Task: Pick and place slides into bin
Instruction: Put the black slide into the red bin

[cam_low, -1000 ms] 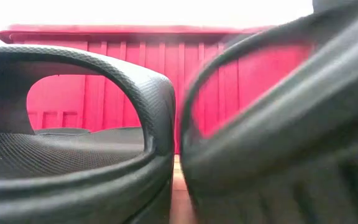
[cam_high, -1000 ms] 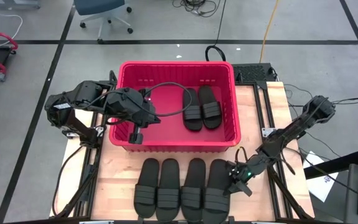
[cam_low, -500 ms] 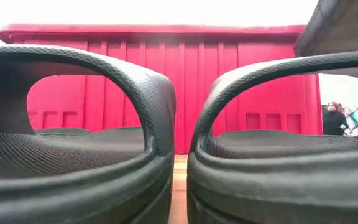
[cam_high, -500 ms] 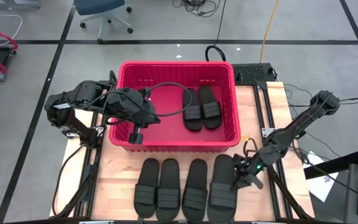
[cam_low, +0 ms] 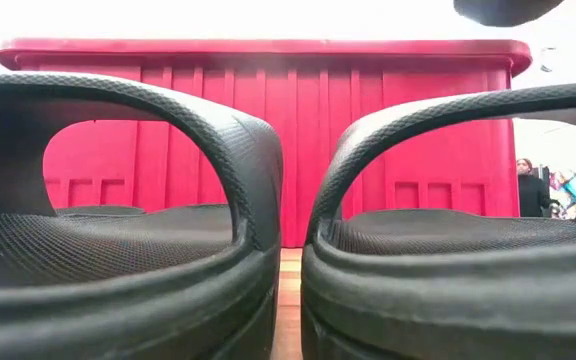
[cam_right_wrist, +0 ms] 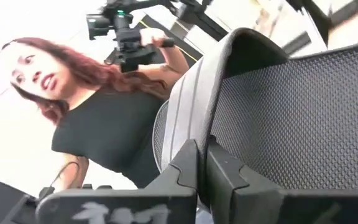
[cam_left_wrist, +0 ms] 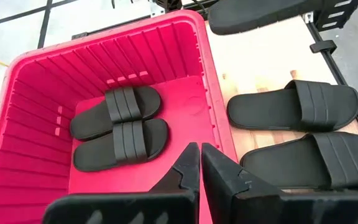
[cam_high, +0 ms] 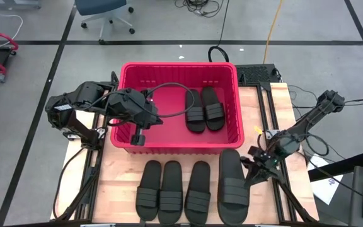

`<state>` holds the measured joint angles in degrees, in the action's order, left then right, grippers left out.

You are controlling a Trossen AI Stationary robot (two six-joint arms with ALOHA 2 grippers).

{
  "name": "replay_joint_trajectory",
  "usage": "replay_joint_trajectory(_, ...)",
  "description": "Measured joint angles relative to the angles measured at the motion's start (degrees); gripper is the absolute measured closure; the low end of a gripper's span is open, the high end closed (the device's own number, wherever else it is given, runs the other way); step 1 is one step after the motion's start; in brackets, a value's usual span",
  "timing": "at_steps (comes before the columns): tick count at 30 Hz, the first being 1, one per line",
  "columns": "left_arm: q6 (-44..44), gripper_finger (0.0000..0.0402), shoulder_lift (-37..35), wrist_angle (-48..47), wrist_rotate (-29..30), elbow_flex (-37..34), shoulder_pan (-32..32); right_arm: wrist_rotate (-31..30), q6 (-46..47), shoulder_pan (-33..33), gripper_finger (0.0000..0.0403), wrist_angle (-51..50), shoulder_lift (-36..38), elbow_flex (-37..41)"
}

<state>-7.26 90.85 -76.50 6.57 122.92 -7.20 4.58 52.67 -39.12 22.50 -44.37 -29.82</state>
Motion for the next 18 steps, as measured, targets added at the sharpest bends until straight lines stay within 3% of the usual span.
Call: replay_joint_trajectory(18, 1.4, 0.0389, 0.0, 0.0, 0.0, 0.0, 2.4, -10.5, -25.9, 0.3, 0.0402, 0.0, 3.8, -3.7)
